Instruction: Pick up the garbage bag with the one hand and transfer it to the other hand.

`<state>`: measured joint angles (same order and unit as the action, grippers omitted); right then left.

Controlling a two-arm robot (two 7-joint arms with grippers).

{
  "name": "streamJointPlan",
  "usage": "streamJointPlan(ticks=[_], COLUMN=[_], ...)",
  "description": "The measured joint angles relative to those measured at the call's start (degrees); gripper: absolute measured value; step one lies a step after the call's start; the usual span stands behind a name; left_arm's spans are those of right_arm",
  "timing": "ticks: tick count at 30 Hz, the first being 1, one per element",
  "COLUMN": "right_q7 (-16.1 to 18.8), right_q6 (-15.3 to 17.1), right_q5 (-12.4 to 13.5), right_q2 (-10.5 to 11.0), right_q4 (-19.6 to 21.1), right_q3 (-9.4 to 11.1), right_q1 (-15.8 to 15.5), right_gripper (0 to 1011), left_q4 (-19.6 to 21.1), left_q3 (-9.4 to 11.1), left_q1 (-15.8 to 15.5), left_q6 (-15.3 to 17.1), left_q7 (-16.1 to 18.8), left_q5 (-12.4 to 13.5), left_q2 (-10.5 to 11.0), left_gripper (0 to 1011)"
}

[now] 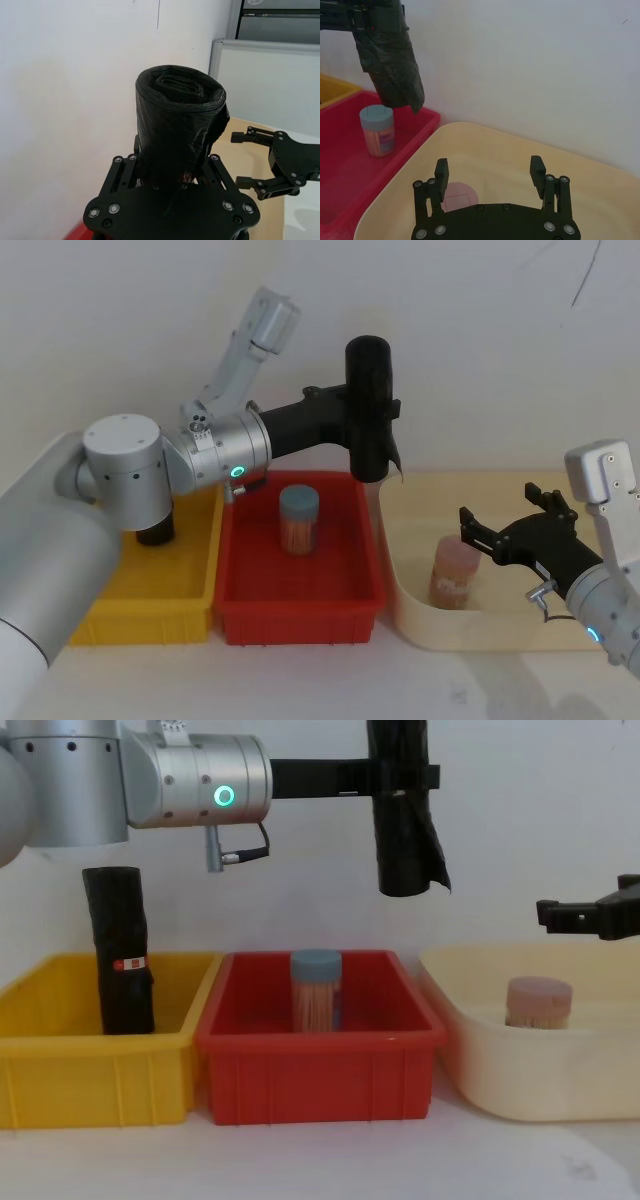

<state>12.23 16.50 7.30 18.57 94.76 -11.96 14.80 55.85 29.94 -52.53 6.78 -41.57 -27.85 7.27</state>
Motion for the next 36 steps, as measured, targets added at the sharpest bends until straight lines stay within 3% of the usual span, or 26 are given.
streamJointPlan(ticks=[14,36], right_q7=[1.78,7.26], right_q6=[-1.10,-4.26], right_q5=[0.95,3.29], right_q2=[-0.82,-2.81], right_q4=[-0.68,-7.08], right_q3=[-0.30,-4.10], right_q1=[1.31,7.90], right_gripper=[1000,1000], left_q4=[-1.74,-2.36], left_q3=[1.34,1.87], left_q1=[-0.88,-1.20], left_q6=[-1.33,-1.83], left_q7=[0.62,0.89], left_q5=[0.50,0.67], left_q2=[-1.02,-1.41], left_gripper=[442,442])
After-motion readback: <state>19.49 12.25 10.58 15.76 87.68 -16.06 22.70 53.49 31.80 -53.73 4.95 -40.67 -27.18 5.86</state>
